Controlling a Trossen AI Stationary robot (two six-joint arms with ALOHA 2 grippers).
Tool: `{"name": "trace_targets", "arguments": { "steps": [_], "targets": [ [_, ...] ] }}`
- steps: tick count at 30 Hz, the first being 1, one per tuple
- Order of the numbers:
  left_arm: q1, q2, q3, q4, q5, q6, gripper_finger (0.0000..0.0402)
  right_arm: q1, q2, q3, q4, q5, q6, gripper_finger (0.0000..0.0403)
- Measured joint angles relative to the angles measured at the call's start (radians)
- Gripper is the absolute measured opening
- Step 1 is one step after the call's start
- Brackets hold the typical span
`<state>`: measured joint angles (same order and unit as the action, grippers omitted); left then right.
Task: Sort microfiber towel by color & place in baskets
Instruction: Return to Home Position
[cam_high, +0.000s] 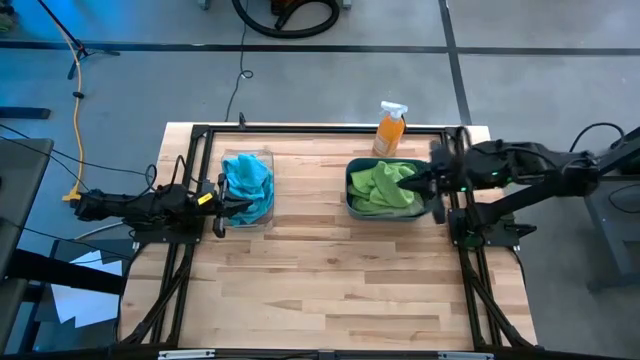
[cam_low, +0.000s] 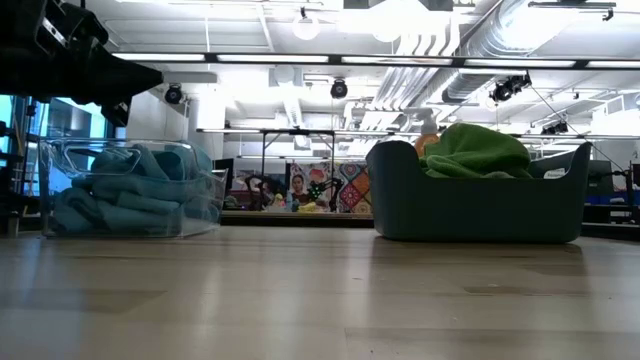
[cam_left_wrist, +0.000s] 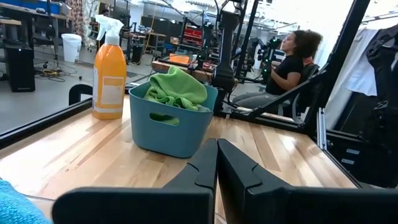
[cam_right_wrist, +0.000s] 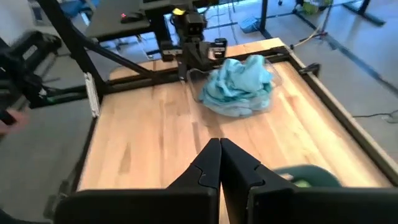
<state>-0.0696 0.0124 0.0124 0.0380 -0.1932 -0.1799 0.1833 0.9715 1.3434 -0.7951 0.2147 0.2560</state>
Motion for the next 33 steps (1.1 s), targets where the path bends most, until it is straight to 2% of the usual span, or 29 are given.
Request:
{"name": "trace_targets", "arguments": {
  "steps": [6, 11, 13, 19, 26, 33],
  "targets": [
    [0.000, 0.000, 0.000, 0.000, 0.000, 0.000, 0.0000, 0.000, -0.138, 0.000, -0.123, 0.019, -0.039, 0.0000],
    [0.000, 0.000, 0.000, 0.000, 0.000, 0.000, 0.0000, 0.001, -0.221, -0.002, -0.117, 0.018, -0.142, 0.0000],
    [0.000, 0.000, 0.000, 0.000, 0.000, 0.000, 0.0000, 0.001, -0.255, -0.039, -0.065, 0.011, -0.203, 0.0000],
    [0.000, 0.000, 0.000, 0.000, 0.000, 0.000, 0.0000, 0.001, -0.413, -0.345, 0.179, -0.086, -0.283, 0.0000],
    [0.000, 0.000, 0.000, 0.001, 0.000, 0.000, 0.0000, 0.000, -0.639, -0.706, 0.475, -0.068, -0.283, 0.0000],
    [0.000, 0.000, 0.000, 0.000, 0.000, 0.000, 0.0000, 0.000, -0.804, -0.924, 0.747, -0.087, -0.281, 0.0000]
  ]
}}
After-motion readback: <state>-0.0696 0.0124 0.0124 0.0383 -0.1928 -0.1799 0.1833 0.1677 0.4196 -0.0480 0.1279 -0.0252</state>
